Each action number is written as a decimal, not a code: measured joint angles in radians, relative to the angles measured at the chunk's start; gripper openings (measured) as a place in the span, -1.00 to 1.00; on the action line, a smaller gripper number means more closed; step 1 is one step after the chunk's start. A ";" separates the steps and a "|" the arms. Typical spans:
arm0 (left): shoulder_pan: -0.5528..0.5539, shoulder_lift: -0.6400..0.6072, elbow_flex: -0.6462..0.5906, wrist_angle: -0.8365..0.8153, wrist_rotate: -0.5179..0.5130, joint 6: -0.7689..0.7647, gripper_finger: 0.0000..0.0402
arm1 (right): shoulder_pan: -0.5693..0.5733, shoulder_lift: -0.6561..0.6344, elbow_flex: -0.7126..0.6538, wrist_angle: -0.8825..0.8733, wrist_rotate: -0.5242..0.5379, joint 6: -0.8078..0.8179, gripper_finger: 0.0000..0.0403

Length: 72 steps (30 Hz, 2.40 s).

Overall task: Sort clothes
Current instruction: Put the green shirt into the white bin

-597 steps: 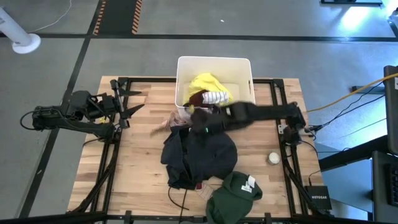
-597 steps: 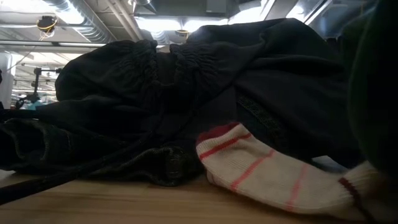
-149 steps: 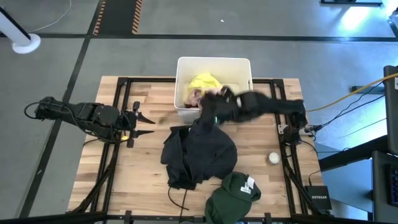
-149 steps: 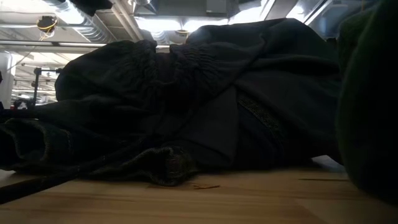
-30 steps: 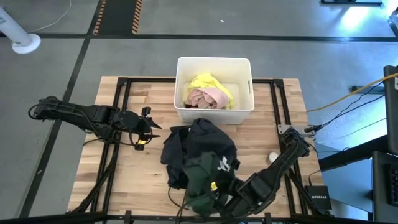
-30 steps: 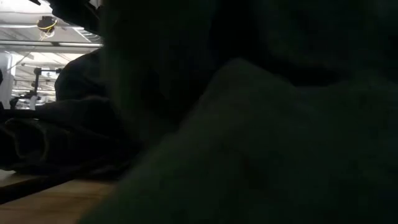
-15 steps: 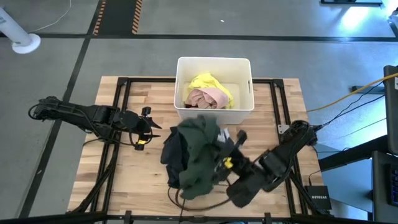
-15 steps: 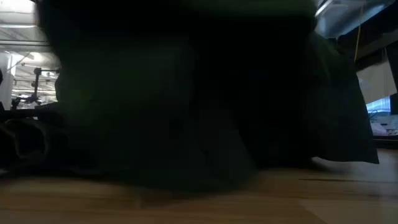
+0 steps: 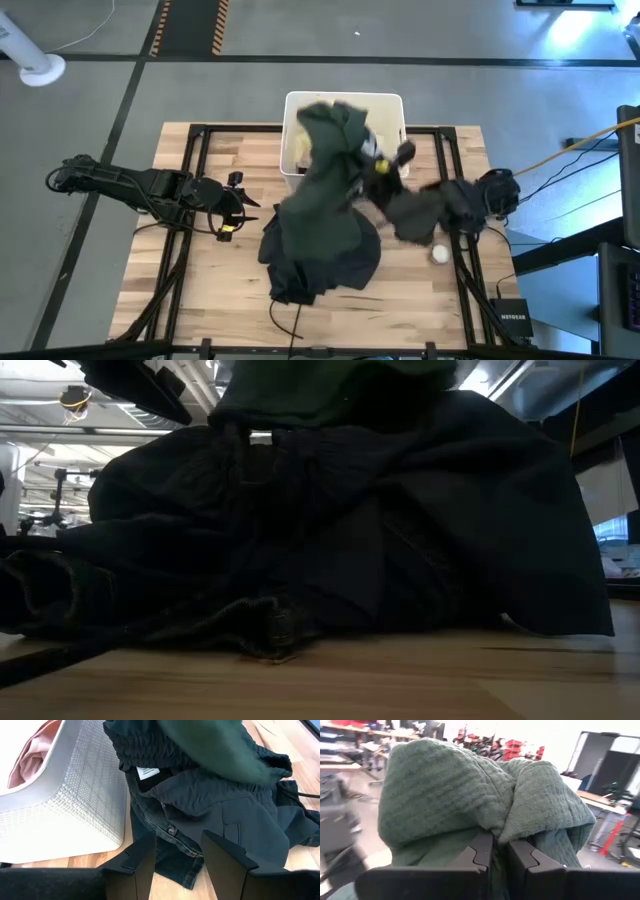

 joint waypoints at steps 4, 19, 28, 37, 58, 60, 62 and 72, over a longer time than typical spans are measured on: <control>0.000 0.000 0.000 0.000 0.000 0.000 -0.24 | -0.084 -0.031 0.000 0.157 -0.022 -0.172 -0.83; 0.000 0.000 0.000 0.019 0.000 0.041 -0.24 | -0.367 -0.069 0.001 0.621 -0.155 -0.574 -0.83; 0.000 0.000 0.000 0.025 0.000 0.063 -0.24 | -0.442 -0.068 -0.035 0.202 -0.138 -0.292 -0.83; 0.000 0.000 0.000 0.024 0.000 0.054 -0.24 | -0.482 -0.067 -0.202 -0.416 -0.166 0.342 -0.83; 0.000 0.000 0.000 0.024 0.000 0.052 -0.24 | -0.668 -0.067 -0.659 -0.250 -0.670 0.511 -0.45; 0.000 0.000 0.000 0.024 0.000 0.048 -0.24 | -0.671 -0.067 -0.652 -0.259 -0.671 0.519 -0.32; 0.000 0.000 0.000 0.024 0.000 0.041 -0.24 | -0.670 -0.067 -0.628 -0.287 -0.677 0.516 -0.20; 0.000 0.000 0.000 0.017 0.000 0.038 -0.24 | -0.601 -0.067 -0.300 -0.415 -0.706 0.411 0.05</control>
